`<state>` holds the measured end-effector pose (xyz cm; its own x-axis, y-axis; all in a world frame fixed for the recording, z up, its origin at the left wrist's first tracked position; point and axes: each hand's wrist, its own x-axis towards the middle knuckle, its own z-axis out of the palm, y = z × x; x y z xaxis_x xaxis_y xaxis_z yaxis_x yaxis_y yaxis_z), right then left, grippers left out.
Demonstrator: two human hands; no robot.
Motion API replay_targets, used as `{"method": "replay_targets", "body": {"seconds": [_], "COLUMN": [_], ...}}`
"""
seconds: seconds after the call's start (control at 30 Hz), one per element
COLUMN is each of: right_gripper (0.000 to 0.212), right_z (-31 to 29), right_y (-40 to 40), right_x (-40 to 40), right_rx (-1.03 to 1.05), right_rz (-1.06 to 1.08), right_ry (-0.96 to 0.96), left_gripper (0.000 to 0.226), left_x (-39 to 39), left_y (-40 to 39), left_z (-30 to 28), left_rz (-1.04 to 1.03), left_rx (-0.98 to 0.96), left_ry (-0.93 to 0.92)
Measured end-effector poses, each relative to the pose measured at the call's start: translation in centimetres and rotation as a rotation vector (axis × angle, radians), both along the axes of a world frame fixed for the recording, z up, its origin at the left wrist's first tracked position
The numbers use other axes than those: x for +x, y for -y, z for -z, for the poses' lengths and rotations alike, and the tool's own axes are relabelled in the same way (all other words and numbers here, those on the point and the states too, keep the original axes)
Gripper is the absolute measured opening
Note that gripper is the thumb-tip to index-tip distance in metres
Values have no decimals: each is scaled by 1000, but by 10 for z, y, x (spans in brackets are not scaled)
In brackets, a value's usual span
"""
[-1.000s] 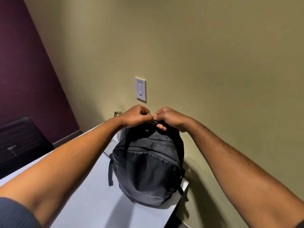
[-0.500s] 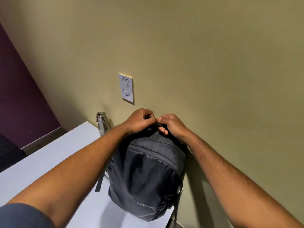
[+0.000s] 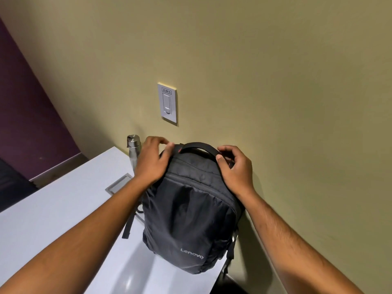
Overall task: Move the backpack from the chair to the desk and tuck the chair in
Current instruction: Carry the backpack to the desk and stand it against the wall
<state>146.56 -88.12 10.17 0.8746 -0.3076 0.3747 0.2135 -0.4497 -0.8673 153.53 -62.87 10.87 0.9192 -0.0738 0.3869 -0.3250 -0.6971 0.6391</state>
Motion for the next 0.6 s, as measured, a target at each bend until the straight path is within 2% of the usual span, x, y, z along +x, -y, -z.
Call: {"method": "replay_targets", "body": {"seconds": [0.1, 0.23, 0.3, 0.4, 0.47, 0.53, 0.6], "right_gripper": [34, 42, 48, 60, 66, 71, 71], "right_z": [4, 16, 25, 36, 41, 43, 44], "right_y": [3, 2, 3, 3, 3, 2, 1], "right_x": [-16, -39, -51, -63, -67, -69, -69], "right_rx": [-46, -3, 0, -54, -117, -214, -333], "right_rz": [13, 28, 2, -61, -90, -119, -149], "right_ry": [8, 8, 19, 55, 83, 112, 143], "left_gripper": [51, 63, 66, 89, 107, 126, 134], "left_x": [-14, -36, -52, -87, -109, -127, -137], "left_y": [-23, -41, -41, -33, -25, -13, 1], "left_z": [30, 82, 113, 145, 154, 159, 159], "left_rz": [-217, -411, -550, -762, -721, -627, -584], "left_rx": [-195, -351, -478, -798, -1027, -1165, -1290], "left_ry": [-144, -414, -604, -949, -1186, -1388, -1448]}}
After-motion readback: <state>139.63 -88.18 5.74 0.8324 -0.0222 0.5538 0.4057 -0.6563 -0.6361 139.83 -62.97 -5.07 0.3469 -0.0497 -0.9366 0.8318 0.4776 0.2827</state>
